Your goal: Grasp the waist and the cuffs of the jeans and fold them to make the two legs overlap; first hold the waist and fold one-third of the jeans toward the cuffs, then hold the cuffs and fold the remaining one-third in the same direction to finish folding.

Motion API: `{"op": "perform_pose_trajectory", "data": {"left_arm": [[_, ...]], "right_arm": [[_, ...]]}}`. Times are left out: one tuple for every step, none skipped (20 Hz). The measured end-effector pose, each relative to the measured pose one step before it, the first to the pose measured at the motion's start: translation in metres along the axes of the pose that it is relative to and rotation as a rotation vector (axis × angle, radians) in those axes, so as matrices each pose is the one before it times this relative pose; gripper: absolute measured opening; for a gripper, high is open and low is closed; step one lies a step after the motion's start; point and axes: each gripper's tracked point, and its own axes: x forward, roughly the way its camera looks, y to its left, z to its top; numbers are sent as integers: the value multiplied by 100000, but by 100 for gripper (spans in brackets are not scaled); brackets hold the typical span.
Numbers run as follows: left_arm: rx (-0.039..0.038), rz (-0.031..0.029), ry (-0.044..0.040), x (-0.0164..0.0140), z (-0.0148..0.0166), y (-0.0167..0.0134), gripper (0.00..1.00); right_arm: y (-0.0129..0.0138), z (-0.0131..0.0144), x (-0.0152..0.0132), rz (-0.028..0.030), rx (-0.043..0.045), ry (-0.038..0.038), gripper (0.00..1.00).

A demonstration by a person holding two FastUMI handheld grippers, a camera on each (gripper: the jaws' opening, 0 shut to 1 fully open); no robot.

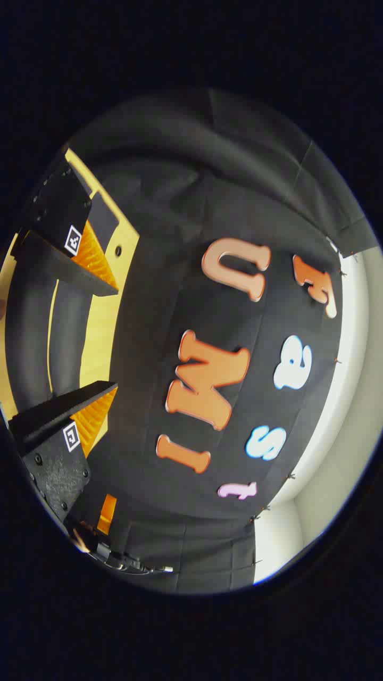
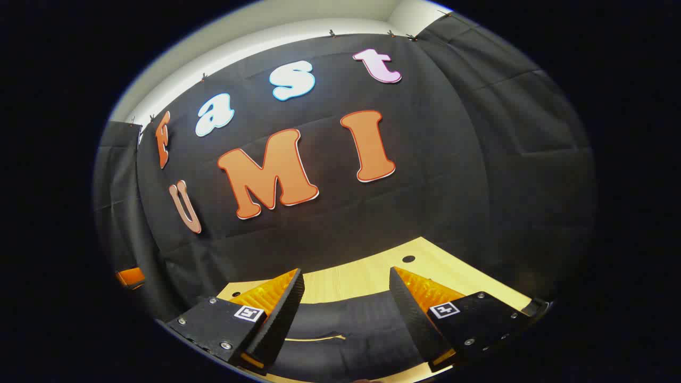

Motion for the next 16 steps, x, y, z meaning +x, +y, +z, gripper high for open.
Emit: {"op": "perform_pose_trajectory", "data": {"left_arm": [[115,2602,-1110,-379,972,2221,97],[729,2986,-1471,-202,787,1710,97],[1377,3844,-2372,-93,1032,1737,97],[2570,4451,-2312,116,844,1383,97],[3473,5229,-2538,34,846,1278,97],[3159,4395,-2261,88,530,767,97],[2117,3199,-442,-211,111,228,97],[1029,2689,350,-344,-148,-59,94],[-881,3060,-112,-448,-121,-343,94],[-2165,1017,-397,-380,58,-379,97],[-1798,-418,-646,-167,53,-538,97],[-876,-1230,-609,-23,-207,-547,97],[821,-1280,-1435,76,-95,-194,97],[883,-492,-1159,459,303,254,97],[660,-1178,-879,486,385,162,97],[491,-1504,-1128,559,516,207,94]], "right_arm": [[878,-485,-251,-854,-2765,436,100],[617,-386,-273,-283,-2739,614,100],[287,-281,-398,-60,-1745,548,100],[98,-243,-219,-137,-715,812,98],[-69,-170,-74,804,-1063,598,98],[-191,-117,105,677,-2045,1218,100],[-418,-272,275,128,-2392,1952,98],[-440,-68,286,838,-1895,835,98],[-365,128,200,889,-1270,-211,100],[-196,81,385,962,-317,-82,100],[-254,49,388,655,10,406,100],[-37,-1,259,267,238,330,100],[-64,-87,-16,-26,311,-180,100],[-140,200,-140,-1909,767,-854,97],[-36,171,-209,-2025,675,-542,97],[291,33,-183,-1560,377,-684,98]]}}
